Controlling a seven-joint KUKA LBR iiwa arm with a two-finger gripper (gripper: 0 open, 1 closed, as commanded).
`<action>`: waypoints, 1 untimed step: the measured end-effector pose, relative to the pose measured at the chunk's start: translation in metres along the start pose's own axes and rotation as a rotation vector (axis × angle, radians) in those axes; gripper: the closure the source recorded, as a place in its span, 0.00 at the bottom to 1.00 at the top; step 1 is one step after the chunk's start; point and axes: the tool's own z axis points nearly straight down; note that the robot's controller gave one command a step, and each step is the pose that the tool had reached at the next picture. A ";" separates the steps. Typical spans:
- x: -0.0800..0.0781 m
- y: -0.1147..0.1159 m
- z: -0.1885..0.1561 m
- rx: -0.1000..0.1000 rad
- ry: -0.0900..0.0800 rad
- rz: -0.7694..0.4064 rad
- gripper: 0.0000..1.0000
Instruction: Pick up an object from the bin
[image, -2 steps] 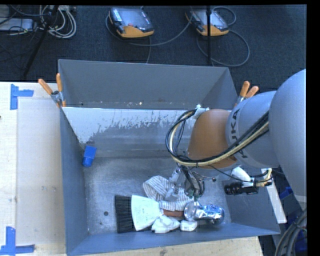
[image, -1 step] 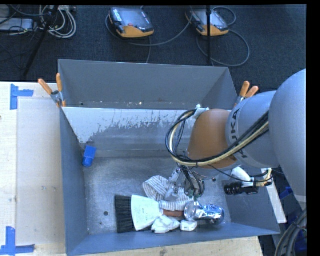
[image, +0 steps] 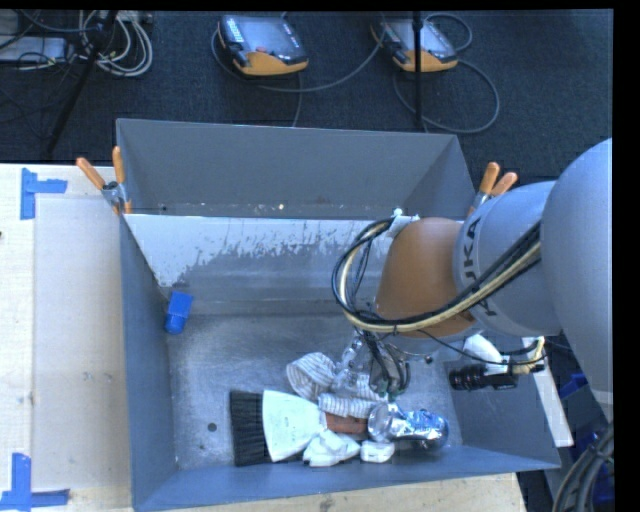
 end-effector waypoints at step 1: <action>0.001 0.001 -0.014 -0.006 -0.012 0.001 1.00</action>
Offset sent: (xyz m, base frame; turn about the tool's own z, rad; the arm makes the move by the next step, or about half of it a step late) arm 0.0000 0.0001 0.0657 -0.0001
